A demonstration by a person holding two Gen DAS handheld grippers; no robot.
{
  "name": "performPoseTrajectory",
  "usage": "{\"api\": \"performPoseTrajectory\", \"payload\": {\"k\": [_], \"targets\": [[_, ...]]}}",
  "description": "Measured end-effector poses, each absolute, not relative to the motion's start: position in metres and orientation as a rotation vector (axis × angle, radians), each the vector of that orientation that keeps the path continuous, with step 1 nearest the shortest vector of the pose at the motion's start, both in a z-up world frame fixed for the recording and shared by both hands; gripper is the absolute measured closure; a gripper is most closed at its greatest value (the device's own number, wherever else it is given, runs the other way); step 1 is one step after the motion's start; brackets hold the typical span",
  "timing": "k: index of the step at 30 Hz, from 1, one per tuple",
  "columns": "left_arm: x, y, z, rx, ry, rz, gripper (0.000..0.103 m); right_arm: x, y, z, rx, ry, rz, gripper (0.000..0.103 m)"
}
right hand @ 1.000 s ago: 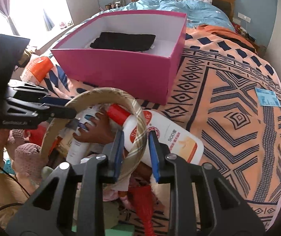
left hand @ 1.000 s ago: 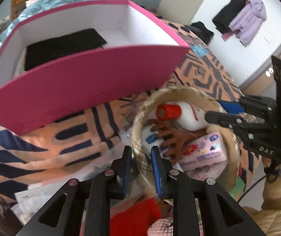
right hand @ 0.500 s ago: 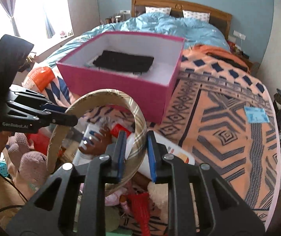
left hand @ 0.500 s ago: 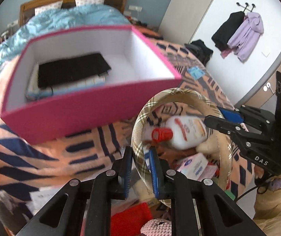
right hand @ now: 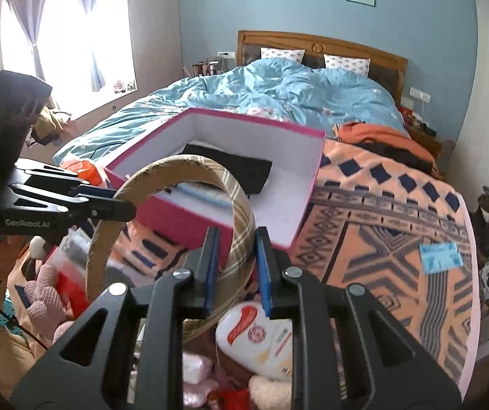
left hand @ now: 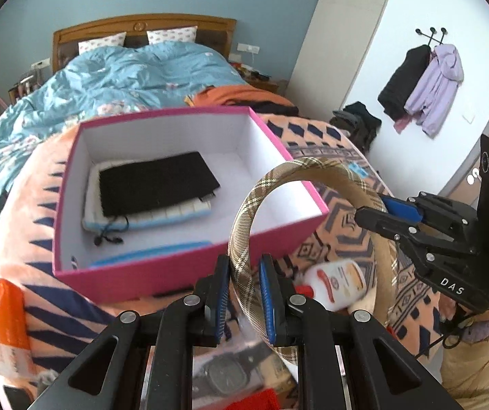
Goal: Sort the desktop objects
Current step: 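Lower the plaid ring with the left gripper into the pink box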
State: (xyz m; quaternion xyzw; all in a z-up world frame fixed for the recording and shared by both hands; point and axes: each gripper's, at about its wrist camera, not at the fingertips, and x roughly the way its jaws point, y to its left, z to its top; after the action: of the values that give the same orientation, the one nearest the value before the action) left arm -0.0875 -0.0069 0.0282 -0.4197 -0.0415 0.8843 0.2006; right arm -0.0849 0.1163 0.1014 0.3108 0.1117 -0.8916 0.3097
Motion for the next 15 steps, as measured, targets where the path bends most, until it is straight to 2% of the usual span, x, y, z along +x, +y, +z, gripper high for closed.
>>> {"api": "performPoseTrajectory", "payload": {"k": [15], "targets": [[-0.124,-0.012,0.046,-1.148,-0.103,2.538,0.087,-0.123,0.104,0.115,0.784,0.31,-2.352,0.08]]}}
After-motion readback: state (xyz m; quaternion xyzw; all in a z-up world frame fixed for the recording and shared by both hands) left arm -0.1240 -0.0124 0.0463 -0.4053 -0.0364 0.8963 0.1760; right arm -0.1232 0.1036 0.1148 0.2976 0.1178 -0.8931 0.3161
